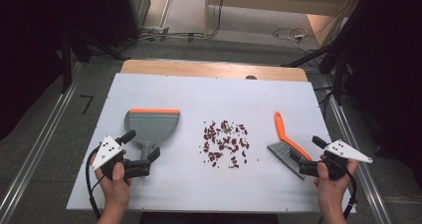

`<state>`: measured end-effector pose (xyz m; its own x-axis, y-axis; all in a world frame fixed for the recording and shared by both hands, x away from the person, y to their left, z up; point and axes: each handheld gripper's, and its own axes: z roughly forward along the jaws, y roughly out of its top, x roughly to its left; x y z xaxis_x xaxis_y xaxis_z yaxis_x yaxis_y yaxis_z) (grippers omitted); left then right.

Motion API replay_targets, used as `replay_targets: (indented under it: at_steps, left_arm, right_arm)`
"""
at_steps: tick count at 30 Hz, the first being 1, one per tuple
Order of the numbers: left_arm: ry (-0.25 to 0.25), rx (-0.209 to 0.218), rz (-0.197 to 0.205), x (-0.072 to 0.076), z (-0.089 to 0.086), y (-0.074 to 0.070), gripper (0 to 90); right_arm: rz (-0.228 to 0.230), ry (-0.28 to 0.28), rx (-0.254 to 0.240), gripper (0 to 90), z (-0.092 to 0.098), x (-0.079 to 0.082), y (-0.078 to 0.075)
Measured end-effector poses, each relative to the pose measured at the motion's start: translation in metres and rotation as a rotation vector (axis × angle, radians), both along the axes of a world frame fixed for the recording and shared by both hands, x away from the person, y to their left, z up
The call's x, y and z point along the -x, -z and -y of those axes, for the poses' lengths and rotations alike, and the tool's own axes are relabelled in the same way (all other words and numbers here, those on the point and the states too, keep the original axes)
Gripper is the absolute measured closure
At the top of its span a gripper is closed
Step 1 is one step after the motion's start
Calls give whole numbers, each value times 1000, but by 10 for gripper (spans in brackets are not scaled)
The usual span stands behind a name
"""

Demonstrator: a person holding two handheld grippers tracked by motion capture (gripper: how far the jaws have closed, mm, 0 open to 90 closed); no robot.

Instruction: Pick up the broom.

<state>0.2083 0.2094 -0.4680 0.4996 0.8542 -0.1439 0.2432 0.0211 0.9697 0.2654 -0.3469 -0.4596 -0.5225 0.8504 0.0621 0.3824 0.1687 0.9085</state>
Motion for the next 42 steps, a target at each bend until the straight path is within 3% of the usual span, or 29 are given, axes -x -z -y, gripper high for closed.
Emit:
replay_targets:
  at_steps: [7, 12, 16, 20, 26, 29, 33, 35, 38, 41, 42]
  left_arm:
    - [-6, 2, 0, 0, -2, -1, 0]
    - [-11, 12, -4, -1, -4, 0, 0]
    - [-16, 11, -1, 0, -5, 0, 0]
    - [-19, 15, 0, 0, -4, -1, 0]
    - [-21, -6, 6, 1, -2, -3, 0]
    - [-28, -11, 10, 1, -3, -3, 0]
    - [-39, -6, 1, -1, -5, -2, 0]
    - [-42, -4, -2, -1, -5, -2, 0]
    - [-35, -17, -4, -2, -3, -1, 0]
    - [-42, -26, 3, -1, -1, -2, 0]
    - [-42, -27, 4, -1, -1, -2, 0]
  right_arm:
    - [-5, 2, -1, 0, -4, -4, -4]
    - [-17, 2, -27, 0, -6, -12, -14]
    - [-22, 3, -16, 0, -9, -18, -21]
    - [-83, -9, -36, 0, -13, -33, -29]
    - [-145, 29, -52, 33, -18, -55, -40]
    - [-187, 28, -67, 109, -18, -65, -44]
    - [-229, 55, -39, 255, -21, -78, -46]
    - [-281, 99, -17, 376, -24, -85, -45]
    - [-337, 109, 36, 490, -28, -93, -39]
    - [-379, 89, 15, 502, -28, -98, -32]
    - [-403, 79, 37, 520, -29, -100, -28]
